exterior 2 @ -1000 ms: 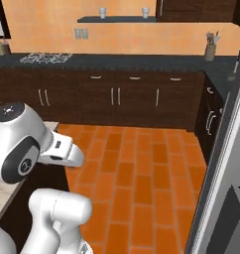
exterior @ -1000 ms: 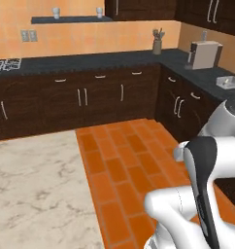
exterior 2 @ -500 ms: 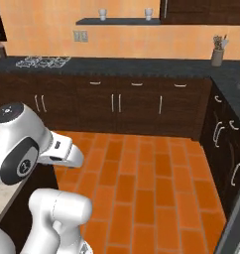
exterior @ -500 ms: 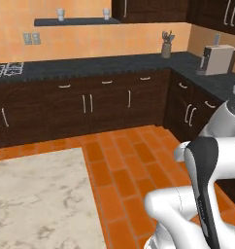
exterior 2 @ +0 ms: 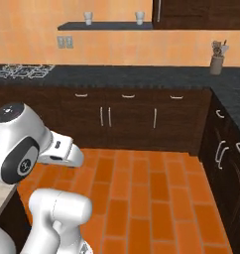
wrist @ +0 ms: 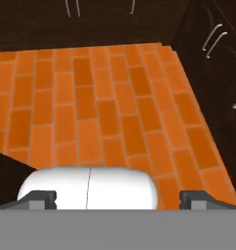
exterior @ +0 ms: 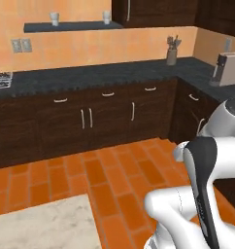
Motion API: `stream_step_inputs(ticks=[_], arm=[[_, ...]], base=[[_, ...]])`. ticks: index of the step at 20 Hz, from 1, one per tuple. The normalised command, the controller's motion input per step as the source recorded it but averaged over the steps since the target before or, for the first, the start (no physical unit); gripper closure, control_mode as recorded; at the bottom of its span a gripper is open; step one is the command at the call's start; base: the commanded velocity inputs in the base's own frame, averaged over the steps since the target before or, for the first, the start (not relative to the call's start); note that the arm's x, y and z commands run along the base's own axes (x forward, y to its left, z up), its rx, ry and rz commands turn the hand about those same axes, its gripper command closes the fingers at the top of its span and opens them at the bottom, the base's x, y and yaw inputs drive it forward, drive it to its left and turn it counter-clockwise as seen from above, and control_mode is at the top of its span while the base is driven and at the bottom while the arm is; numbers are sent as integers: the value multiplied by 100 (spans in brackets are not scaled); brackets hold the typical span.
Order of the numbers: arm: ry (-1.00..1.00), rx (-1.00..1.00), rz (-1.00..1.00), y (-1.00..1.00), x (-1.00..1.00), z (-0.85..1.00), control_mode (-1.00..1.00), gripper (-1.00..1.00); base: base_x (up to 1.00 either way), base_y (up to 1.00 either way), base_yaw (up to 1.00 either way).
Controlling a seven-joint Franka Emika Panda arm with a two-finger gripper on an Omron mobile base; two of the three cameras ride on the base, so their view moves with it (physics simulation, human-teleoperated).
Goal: Take the meat container that has the steak and place it on the second highest rack of the freezer. Then take the vegetable container that has the mushroom and carrot and place it on the highest rack of the freezer.
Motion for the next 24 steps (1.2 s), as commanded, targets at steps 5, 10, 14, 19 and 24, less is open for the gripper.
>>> stream_step_inputs(ticks=[5,10,14,19,24], arm=[[0,0,0,0,0,0,100,-100],[0,0,0,0,0,0,100,-100],[0,0,0,0,0,0,100,-100],[0,0,0,0,0,0,100,-100],[0,0,0,0,0,0,100,-100]], base=[[98,-13,-54],[100,-27,-44],[100,-27,-36],[97,-9,-54],[82,3,-65]])
